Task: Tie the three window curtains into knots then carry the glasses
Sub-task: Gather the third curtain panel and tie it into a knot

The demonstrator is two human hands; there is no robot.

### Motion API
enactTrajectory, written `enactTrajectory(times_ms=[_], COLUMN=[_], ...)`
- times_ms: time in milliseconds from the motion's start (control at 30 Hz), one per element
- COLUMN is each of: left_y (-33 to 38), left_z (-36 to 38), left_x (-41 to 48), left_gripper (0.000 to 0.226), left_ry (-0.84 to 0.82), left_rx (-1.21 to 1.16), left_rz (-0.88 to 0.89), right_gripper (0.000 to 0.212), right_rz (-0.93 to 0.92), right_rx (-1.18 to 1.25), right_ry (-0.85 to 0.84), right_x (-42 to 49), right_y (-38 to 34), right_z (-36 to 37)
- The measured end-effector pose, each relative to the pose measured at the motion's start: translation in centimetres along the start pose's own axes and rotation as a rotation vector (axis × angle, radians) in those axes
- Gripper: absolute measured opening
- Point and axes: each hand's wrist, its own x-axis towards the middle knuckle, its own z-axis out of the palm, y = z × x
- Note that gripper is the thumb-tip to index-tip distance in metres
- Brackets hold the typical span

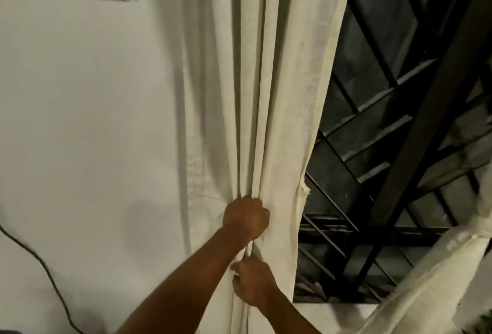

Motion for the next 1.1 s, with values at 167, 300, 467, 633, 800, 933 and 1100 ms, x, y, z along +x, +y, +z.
enactTrajectory(times_ms=[167,300,467,633,800,933,1100], left_y=[-1.9,-1.6,-0.2,1.7,-2.2,-3.3,-1.2], left_z=[-0.5,-0.5,-0.2,-0.6,2.4,0.4,-3.5], left_x=[-0.2,-1.8,-4.7,-8.5,-13.5,-13.5,-9.7], left_gripper=[0.033,0.036,0.032,0.034,0.026,0.040,0.117], left_ry=[0.031,0.083,0.093,0.003,0.267,0.565,0.105], left_rx=[0.003,0.045,0.033,0.082,-0.183,-0.797,-1.138], left_rz=[0.004,0.081,0.307,0.437,0.594,0.149,0.099], right_gripper=[0.033,0.012,0.073,0.045,0.021,0.021,0.031], right_rz=[0.176,0.362,0.083,0.173,0.289,0.287,0.131], right_rx=[0.268,0.626,0.919,0.831,0.794,0.764,1.046], right_ry=[-0.193,0.607,0.744,0.715,0.754,0.813,0.856], right_x=[-2.4,-3.5,-3.9,-3.1,-4.9,-6.7,-7.5], right_y=[4.0,3.3,-2.3,-4.3,-3.6,-4.7,-8.9], right_z=[1.2,-4.4,-12.0,-13.5,-12.6,-12.0,-9.9])
